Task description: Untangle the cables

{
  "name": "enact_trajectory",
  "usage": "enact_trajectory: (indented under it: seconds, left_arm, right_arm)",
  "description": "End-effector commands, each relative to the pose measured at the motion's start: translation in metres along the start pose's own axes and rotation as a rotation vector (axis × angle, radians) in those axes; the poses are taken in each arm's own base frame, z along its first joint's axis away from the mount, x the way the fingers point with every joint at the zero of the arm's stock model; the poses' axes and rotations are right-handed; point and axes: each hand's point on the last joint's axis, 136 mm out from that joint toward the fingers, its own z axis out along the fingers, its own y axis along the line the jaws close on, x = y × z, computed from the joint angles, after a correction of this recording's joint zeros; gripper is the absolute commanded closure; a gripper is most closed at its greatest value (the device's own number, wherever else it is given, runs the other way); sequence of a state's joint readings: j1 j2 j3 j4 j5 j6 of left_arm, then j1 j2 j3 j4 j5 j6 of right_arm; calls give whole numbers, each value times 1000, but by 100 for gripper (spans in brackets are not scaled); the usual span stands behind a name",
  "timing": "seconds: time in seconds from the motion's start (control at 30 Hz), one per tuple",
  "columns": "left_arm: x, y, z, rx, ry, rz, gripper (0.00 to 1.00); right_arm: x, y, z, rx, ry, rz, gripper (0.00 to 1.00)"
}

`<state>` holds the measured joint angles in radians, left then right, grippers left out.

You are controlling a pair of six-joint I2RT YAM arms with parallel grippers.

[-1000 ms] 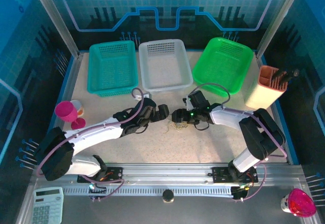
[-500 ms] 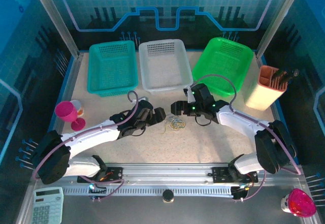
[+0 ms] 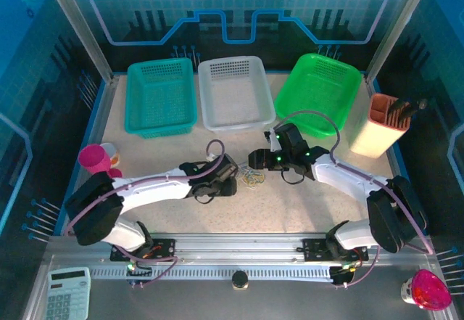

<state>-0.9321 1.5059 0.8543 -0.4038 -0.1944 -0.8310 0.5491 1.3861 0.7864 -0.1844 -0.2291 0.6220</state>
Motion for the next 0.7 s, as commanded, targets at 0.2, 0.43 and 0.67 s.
enact_trajectory:
  seconds: [0.2,0.43,0.67]
  left_arm:
    - [7,3,13,-97,16,45,61]
    - [8,2,19,-99,19,43,63]
    - [8,-3,27,-95,29,41,71]
  right_arm:
    - [7,-2,11,-21,30,1,35]
    - [8,-4,11,-24,27,-4,36]
    - [5,-2,6,-33,14,-8,36]
